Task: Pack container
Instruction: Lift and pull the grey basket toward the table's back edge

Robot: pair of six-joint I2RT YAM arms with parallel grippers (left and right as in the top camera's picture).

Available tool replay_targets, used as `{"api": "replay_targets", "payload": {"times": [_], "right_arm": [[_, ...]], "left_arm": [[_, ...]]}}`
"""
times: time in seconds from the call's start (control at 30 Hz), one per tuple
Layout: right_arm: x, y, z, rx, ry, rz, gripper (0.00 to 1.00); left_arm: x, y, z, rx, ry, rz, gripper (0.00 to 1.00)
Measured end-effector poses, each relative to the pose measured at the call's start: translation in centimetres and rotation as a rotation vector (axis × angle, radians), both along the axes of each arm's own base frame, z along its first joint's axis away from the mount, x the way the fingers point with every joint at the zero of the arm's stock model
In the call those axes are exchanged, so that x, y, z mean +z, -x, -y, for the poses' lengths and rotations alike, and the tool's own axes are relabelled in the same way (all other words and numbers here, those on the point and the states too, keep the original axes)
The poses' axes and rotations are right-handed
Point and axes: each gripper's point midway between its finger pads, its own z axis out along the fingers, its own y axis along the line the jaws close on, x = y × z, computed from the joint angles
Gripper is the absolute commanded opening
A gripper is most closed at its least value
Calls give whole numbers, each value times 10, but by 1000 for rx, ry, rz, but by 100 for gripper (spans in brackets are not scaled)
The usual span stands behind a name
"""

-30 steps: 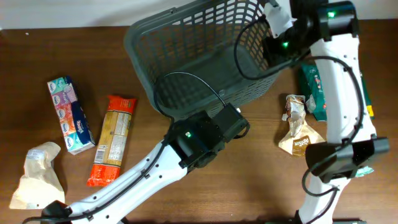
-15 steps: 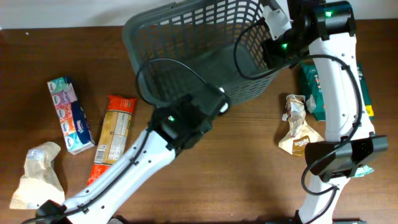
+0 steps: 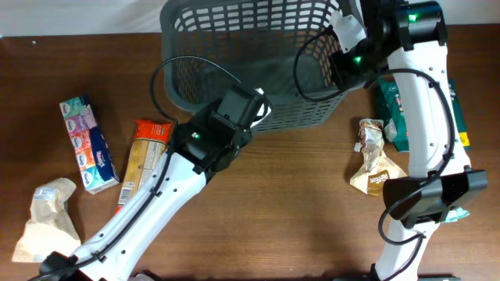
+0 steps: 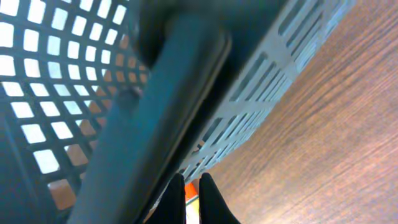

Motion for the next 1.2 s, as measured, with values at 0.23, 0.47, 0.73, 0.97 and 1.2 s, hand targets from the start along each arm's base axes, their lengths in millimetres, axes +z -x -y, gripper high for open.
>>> {"api": "replay_targets", "payload": {"times": [0.23,0.47,0.73,0.97,1.2], "right_arm": [[0,1,0,-7,-2,-5,4],[0,1,0,-7,-1,-8,4],[-1,2,0,-8,-1,-12,3],[-1,3,0,-8,0,-16,4],[6,3,0,-21,-6,-5,9]], "left_arm": [[3,-3,3,-23,-1,13,2],[3,-4,6,-40,6,15,2],[7,-8,9,-54,7,36,2],[7,-8,9,-57,6,37,2],[8,-9,6,-37,3,45,47]]}}
